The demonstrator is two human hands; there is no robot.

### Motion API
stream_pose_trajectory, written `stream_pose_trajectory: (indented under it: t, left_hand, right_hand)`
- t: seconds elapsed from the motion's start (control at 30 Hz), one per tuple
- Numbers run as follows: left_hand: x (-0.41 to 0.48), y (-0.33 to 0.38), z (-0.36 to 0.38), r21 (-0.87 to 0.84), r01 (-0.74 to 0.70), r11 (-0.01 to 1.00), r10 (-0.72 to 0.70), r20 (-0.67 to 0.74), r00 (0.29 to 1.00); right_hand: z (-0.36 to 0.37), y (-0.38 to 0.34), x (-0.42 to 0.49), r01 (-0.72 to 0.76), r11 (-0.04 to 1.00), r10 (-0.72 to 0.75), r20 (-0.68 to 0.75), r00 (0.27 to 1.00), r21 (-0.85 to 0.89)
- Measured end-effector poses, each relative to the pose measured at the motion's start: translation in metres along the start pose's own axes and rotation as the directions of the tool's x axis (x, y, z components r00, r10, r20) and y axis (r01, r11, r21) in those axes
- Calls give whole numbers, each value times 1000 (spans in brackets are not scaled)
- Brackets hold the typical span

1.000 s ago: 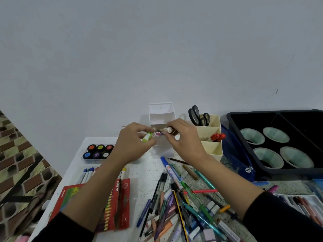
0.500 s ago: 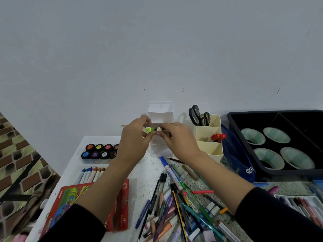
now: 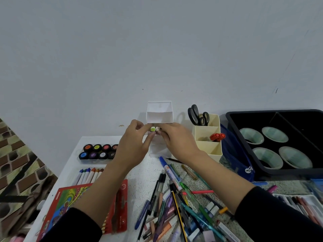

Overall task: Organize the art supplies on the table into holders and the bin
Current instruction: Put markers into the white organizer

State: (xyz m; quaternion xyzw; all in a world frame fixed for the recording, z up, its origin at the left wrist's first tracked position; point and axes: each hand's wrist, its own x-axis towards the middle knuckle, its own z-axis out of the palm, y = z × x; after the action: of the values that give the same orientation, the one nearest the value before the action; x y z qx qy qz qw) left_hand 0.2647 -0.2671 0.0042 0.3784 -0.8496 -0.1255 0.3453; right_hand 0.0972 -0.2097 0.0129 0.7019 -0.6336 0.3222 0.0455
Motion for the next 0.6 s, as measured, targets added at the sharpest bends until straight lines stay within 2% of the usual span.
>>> stream_pose_trajectory:
  t: [0.07,0.13,0.2,0.33,0.6]
  left_hand:
    - [0,1,0,-136,35,990,-40,-33,999]
    - [0,3,0,-306,108,946,-123,-32,992]
    - [1,4,0,-406,175,897,-200,-20,980]
    - [4,-1,2,-440,231,868,-272,-32,962]
    - [7,-1,4,-454,245,856,-299,-48,953]
  right_hand:
    - [1,0,1,-13,1000,14,14,1000,-17]
    - [2,0,1,-29,999,30,29,999,-31]
    - [2,-2,1,-45,998,46,45,998,-33]
    - [2,-6,3,-45,998,49,76,996,-42]
    - [2,2,4,-89,996,86,141,986,15]
